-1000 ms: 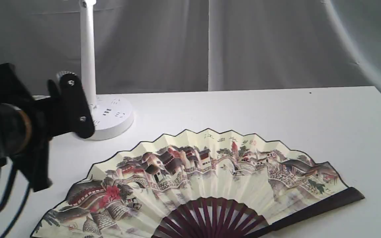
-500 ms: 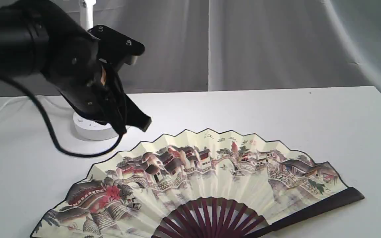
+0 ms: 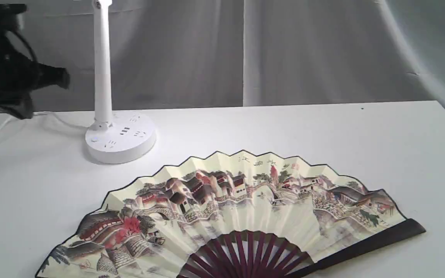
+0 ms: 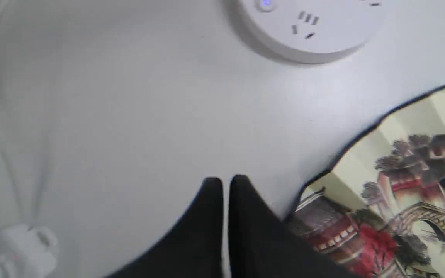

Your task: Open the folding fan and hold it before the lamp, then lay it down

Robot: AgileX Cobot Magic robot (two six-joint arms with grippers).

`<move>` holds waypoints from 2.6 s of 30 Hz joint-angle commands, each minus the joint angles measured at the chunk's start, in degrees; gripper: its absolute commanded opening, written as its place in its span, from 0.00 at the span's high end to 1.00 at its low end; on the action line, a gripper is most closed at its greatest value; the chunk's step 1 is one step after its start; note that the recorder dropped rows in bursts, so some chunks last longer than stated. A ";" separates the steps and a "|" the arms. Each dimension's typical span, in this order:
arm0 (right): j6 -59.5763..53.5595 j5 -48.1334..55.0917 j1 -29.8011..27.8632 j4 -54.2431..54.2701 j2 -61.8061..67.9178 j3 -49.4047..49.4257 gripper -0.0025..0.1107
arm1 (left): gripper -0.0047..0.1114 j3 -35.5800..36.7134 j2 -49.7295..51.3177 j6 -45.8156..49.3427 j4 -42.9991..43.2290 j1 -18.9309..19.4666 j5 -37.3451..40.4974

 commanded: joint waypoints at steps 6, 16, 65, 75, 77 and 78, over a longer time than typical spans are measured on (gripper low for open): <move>0.01 0.10 -0.11 0.33 -0.18 0.21 0.98 | 0.96 -0.24 -8.11 3.86 -7.22 8.23 3.09; 0.01 0.10 -0.11 0.33 -0.18 0.21 0.98 | 0.96 -0.01 -19.20 5.15 -6.39 8.37 5.90; 0.26 0.10 -0.11 0.33 -0.18 0.21 0.98 | 0.96 52.15 -101.07 15.67 -21.91 8.37 -12.95; 0.00 0.43 -0.11 0.33 -0.27 0.21 0.98 | 0.96 55.17 -101.07 18.42 -22.25 8.37 -18.28; 0.00 0.43 -0.11 0.33 -0.27 0.21 0.98 | 0.96 56.83 -101.07 18.28 -22.65 8.37 -22.84; 0.00 0.43 -0.11 0.33 -0.27 0.21 0.98 | 0.96 57.61 -101.07 18.28 -23.19 8.37 -24.20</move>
